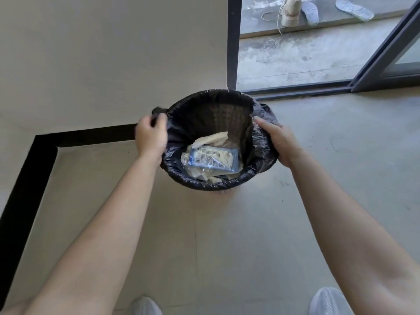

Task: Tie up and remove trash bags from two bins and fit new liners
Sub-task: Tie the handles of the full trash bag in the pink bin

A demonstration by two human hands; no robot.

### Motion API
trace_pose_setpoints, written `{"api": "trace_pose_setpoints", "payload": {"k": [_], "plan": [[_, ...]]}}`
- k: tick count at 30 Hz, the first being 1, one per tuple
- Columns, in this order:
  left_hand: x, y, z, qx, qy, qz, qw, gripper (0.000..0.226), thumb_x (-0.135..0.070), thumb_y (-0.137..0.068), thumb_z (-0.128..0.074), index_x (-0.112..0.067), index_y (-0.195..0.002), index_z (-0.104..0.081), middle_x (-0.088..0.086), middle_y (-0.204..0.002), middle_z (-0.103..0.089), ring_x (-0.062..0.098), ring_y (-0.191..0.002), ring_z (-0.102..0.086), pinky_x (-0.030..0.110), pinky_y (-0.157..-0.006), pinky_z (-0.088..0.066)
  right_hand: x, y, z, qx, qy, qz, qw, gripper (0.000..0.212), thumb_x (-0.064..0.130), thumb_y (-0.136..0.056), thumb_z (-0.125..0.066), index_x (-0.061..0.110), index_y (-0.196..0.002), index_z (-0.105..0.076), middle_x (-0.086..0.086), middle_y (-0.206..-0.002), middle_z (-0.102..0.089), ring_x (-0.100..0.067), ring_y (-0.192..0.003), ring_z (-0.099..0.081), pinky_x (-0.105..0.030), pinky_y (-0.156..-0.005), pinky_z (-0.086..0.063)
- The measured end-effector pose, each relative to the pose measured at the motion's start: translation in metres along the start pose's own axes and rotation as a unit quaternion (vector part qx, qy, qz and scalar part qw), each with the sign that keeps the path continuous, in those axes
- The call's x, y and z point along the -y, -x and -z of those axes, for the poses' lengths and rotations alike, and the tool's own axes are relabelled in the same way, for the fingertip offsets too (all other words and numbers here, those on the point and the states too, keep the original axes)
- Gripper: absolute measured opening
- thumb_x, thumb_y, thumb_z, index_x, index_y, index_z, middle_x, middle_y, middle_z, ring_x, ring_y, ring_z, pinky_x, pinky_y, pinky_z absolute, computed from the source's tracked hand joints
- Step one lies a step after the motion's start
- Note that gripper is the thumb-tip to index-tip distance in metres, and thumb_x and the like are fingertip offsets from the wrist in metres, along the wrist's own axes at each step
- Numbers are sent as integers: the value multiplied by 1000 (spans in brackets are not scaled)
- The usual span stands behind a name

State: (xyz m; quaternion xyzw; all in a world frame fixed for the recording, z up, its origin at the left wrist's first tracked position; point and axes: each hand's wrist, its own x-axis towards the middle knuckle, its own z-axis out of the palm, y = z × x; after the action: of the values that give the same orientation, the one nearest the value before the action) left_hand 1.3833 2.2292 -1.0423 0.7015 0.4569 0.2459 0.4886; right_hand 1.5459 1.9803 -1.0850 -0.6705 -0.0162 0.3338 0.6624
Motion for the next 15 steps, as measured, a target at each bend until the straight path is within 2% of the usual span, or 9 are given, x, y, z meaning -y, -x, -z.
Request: {"api": "trace_pose_setpoints", "payload": {"k": [2,3,5,6,7,9,11,13,15], "plan": [[-25,18,-13,105,-60,-107,987,22,-35,-88,-64,-14,-82,-66,0,-78,-67,12,-73,-58,31,-70,-48,2,0,-14,-81,15,34,996,17,24,-78,-76,9,-86,-75,0,-76,-77,-19,-76,-74,-25,-60,-57],[-36,28,-18,163,-76,-139,974,18,-31,-89,-66,-14,-82,-67,-4,-76,-67,6,-70,-57,27,-68,-46,3,0,-20,-104,21,39,994,10,19,-77,-73,10,-79,-73,3,-68,-75,-16,-68,-72,-24,-55,-55],[-52,44,-24,229,-94,-186,951,9,-23,-90,-67,-15,-85,-68,-19,-74,-67,-9,-69,-57,8,-64,-40,2,-2,-26,-134,37,37,990,7,18,-74,-69,11,-75,-72,2,-68,-74,-17,-69,-71,-31,-61,-59],[-58,48,-24,252,-78,-198,944,5,-19,-91,-66,-16,-93,-70,-27,-78,-68,-15,-75,-59,2,-68,-41,0,-3,-27,-146,51,38,987,11,19,-72,-69,12,-78,-73,0,-73,-75,-21,-75,-72,-36,-69,-61],[-65,52,-21,286,-27,-178,941,14,-14,-91,-65,-15,-104,-71,-28,-88,-71,-14,-86,-63,3,-75,-44,-2,-3,-26,-160,66,40,984,17,20,-70,-68,13,-83,-75,-2,-79,-76,-24,-82,-73,-41,-78,-61],[-80,57,-15,345,94,-136,924,28,-8,-92,-62,-11,-119,-67,-3,-110,-74,13,-106,-68,29,-93,-53,-5,0,-25,-193,92,41,976,26,19,-67,-64,15,-90,-76,-4,-85,-76,-27,-89,-72,-46,-84,-59],[-90,58,-12,355,160,-137,911,30,-7,-92,-61,-12,-122,-66,9,-115,-70,28,-112,-65,48,-101,-49,-6,2,-23,-210,109,38,971,26,21,-68,-65,16,-91,-75,-3,-85,-75,-26,-89,-71,-46,-86,-58],[-95,58,-12,350,195,-132,906,32,-4,-93,-58,-9,-124,-63,12,-114,-67,33,-111,-62,52,-104,-47,0,7,-23,-197,130,35,971,31,39,-68,-74,19,-93,-74,1,-88,-75,-21,-90,-71,-43,-89,-57],[-97,58,-12,326,210,-132,912,37,-1,-93,-57,-6,-130,-58,15,-113,-64,35,-111,-60,49,-103,-48,12,14,-20,-184,204,24,961,61,73,-68,-66,22,-101,-72,3,-99,-72,-19,-97,-66,-39,-94,-53]]}}
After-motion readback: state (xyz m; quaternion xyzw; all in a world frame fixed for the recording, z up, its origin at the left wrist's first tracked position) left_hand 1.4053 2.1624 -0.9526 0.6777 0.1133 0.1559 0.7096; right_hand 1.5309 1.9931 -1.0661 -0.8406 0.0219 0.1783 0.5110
